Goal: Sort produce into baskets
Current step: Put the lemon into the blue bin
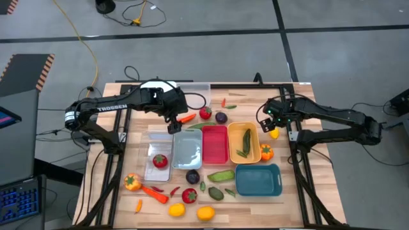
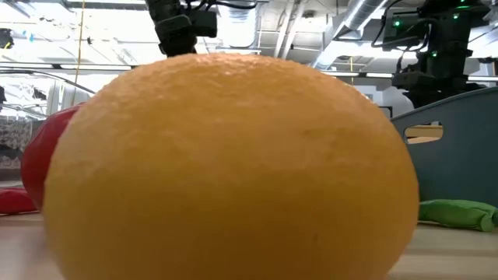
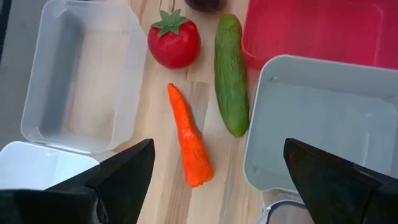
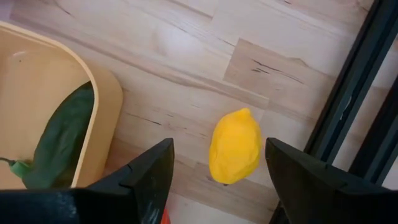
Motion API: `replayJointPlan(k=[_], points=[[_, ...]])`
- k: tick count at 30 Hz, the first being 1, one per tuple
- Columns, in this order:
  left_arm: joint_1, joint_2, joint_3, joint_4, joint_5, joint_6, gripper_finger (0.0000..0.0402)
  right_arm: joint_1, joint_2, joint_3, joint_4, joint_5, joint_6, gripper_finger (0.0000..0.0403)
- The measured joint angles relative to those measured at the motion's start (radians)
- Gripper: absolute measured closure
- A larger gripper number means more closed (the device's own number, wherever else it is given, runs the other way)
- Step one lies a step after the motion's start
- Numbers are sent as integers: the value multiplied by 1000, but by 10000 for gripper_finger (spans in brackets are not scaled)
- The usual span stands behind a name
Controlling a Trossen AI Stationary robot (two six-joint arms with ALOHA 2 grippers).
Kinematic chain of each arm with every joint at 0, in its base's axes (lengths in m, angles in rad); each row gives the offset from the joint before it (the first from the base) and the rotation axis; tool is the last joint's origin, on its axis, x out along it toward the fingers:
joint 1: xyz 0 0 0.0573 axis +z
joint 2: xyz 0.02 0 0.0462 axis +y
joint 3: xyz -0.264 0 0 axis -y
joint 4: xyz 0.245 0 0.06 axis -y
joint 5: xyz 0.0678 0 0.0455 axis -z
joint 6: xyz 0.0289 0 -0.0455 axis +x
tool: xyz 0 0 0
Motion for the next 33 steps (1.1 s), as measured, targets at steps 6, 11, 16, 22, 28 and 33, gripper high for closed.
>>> replayJointPlan(k=[6,11,16,22,28,33], points=[[0,0,0,-26,-1,0,57,0,0,0,1,-10,3,110],[0,0,0,-26,-1,-1,57,1,0,0,25,-91,62,110],[0,0,0,-25,-1,-1,57,0,16,0,30,-94,60,110],[0,0,0,-25,-1,-4,57,-21,118,0,6,-86,-8,110],[0,0,0,-25,-1,-17,57,-78,232,1,-34,-84,-97,110],[0,0,0,-25,-1,-19,57,-125,296,1,-35,-81,-129,110]])
